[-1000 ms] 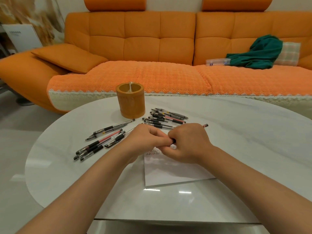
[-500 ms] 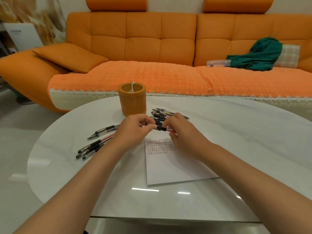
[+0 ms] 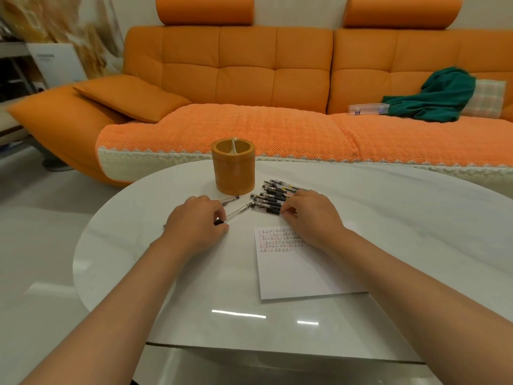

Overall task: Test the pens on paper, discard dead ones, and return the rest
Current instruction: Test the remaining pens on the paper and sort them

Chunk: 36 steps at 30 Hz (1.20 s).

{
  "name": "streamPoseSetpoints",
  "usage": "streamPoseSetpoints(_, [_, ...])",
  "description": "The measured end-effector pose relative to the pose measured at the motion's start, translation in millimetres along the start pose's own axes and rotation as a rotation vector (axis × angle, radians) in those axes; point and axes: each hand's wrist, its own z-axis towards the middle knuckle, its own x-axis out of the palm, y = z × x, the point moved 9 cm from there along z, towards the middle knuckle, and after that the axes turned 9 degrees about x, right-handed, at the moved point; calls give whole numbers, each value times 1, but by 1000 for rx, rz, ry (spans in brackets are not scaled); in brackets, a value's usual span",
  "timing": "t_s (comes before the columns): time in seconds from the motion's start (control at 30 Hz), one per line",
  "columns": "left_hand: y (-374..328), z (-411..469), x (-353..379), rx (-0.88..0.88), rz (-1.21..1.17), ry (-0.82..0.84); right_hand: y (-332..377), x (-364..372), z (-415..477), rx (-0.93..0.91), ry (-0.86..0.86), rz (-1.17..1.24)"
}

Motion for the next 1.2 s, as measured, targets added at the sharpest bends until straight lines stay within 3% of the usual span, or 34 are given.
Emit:
streamPoseSetpoints(0.23, [0, 1, 5, 27, 60, -62, 12, 7, 7, 9, -44, -175])
streamPoseSetpoints(0.47, [-6, 3, 2, 65, 122, -104, 74, 26, -4, -252, 112, -57])
streamPoseSetpoints(0.63, [-10, -4, -5, 103, 13, -126, 90, 36, -13, -341, 140, -13])
streamPoseSetpoints(0.9, [-13, -15, -16, 98, -208, -133, 85, 18, -13, -277, 49, 94])
streamPoseSetpoints(1.1, [-16, -15, -11, 57, -278, -44, 61, 4, -14, -116, 119, 66])
streamPoseSetpoints(1.2, [-33, -14, -4, 94, -348, -16, 42, 4, -18, -30, 239, 3])
